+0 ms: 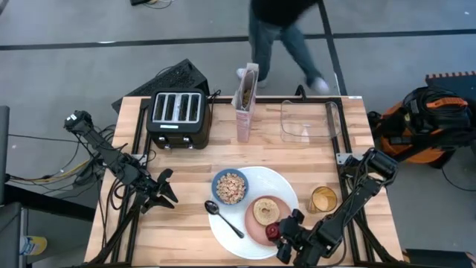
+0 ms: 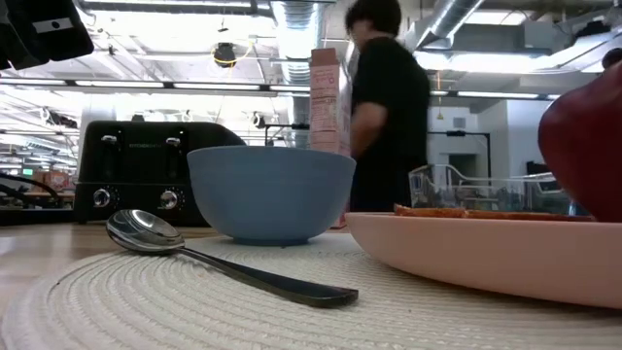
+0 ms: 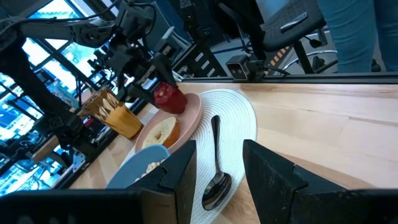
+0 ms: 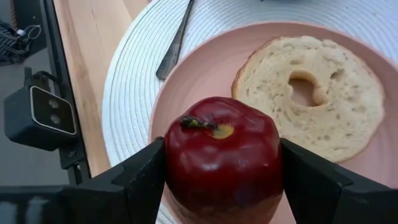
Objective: Arrange a breakfast setting
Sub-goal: Put the red apple from the transparent bin on the pink plate, then return to Home Position
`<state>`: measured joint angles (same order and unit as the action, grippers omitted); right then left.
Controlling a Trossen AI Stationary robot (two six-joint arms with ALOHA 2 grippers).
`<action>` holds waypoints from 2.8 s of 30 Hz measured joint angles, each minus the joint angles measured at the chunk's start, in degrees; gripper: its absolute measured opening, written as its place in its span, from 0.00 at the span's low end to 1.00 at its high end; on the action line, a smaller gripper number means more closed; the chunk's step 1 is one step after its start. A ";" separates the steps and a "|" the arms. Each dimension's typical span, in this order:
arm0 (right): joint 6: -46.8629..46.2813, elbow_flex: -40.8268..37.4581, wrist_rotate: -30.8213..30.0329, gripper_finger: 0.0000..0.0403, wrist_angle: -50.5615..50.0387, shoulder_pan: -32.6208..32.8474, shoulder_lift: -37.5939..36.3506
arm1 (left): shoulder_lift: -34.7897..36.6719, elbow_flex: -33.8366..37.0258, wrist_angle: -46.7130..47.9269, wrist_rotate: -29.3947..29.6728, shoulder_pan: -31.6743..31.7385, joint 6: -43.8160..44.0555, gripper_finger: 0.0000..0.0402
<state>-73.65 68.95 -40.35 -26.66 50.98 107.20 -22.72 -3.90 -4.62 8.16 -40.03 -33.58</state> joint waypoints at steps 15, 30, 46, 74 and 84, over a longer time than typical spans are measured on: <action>0.59 0.00 -1.80 0.98 -1.09 0.02 -0.02 | 0.00 0.00 -0.02 0.00 -0.01 0.00 0.30; 0.02 0.02 -3.51 0.99 -4.85 1.11 -4.19 | 0.00 0.00 -0.02 0.00 -0.02 -0.01 0.30; 18.76 0.02 -17.02 0.99 -10.81 0.22 -27.56 | 0.00 0.00 -0.02 0.00 -0.02 0.00 0.30; 76.91 -21.16 52.62 0.99 19.91 -38.59 -61.03 | 0.01 0.00 -0.03 0.01 -0.01 -0.01 0.30; 67.87 -46.06 41.85 0.99 31.61 -36.25 -81.01 | 0.02 0.00 -0.02 0.00 0.00 0.00 0.30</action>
<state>-5.78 22.88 1.50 4.95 14.73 26.19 -22.70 -3.90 -4.64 8.16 -40.04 -33.58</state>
